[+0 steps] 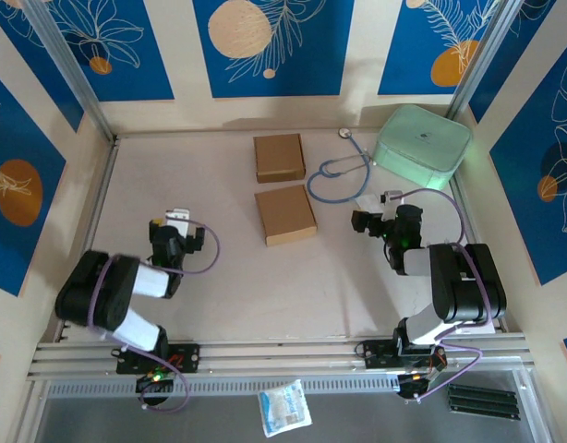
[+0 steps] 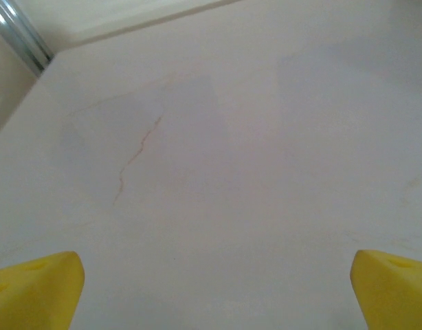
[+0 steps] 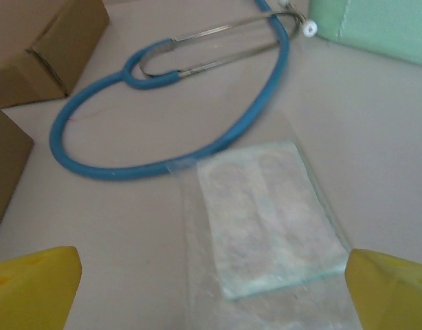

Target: Fold the paper box

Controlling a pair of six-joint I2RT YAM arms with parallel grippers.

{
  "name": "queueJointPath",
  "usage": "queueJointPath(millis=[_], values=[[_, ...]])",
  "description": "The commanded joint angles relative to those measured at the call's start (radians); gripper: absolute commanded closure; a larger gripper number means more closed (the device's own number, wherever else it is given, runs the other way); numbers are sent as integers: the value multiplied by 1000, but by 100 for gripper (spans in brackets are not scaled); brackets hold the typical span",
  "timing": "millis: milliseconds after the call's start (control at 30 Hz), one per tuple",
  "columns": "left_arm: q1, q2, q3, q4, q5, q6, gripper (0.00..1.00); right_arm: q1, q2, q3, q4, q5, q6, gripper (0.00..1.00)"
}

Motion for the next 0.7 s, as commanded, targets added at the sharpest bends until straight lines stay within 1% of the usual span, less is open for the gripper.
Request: queueJointPath(millis=[0,33,67,100,133,667], values=[[89,2,83,15,165,-99,1,3,-6,12,62,42,-27,1],[86,17,71,69,157,-90,1,2,-8,14,57,41,-26,1],[85,-11,79,-8,151,-96,1,1,-6,14,60,38,-25,1],[83,-8,83,-3,145,-95,0,2,-8,14,56,39,-25,1],[83,7,71,51,146,-92,1,2,-6,13,60,39,-26,1],[82,2,75,32,155,-88,0,-1,-8,12,59,34,-23,1]])
